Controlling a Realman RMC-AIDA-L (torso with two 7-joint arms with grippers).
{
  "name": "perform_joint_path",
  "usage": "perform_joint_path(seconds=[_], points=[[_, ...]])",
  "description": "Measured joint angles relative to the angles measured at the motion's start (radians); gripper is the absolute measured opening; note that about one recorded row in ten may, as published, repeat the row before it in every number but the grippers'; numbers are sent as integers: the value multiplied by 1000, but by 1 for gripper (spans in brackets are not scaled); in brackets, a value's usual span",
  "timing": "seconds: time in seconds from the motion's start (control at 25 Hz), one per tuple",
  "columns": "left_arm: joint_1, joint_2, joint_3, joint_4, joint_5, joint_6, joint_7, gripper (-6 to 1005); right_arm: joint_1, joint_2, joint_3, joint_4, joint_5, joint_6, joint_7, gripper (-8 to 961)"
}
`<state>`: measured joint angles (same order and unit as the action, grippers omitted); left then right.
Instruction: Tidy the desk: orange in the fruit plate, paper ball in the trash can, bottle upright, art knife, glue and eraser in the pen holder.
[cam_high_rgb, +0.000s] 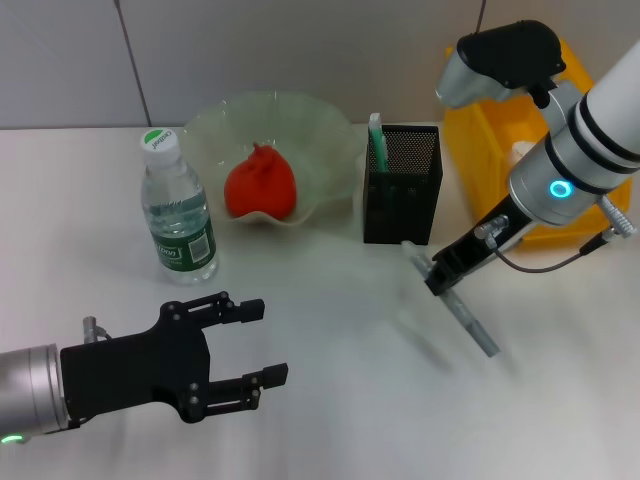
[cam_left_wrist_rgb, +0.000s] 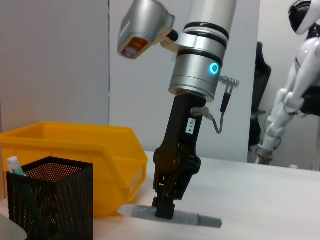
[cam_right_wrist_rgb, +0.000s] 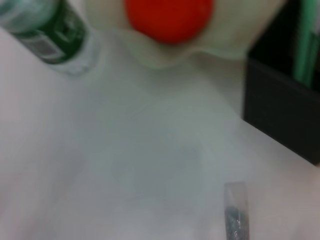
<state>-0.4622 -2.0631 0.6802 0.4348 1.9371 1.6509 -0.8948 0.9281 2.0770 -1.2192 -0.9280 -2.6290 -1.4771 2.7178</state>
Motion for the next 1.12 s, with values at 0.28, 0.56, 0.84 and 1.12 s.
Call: perform_joint_path(seconds=[0.28,0.56,0.84,1.12], points=[[15,-2,-16,-37,-38,-4,1,753,-113,0,15,-100,184,21,-192,132],[19,-3,-24,-60,-48,-14,1,753,-228,1,72,-87,410,87,-462,131],[19,-4,-28,-82,-68,-16,1,753,-281,1,149,85,633,148,-799,131],[18,-5,-28,-98,-73,-25,1,752,-324,3,168,259,860,196,-1179,130]])
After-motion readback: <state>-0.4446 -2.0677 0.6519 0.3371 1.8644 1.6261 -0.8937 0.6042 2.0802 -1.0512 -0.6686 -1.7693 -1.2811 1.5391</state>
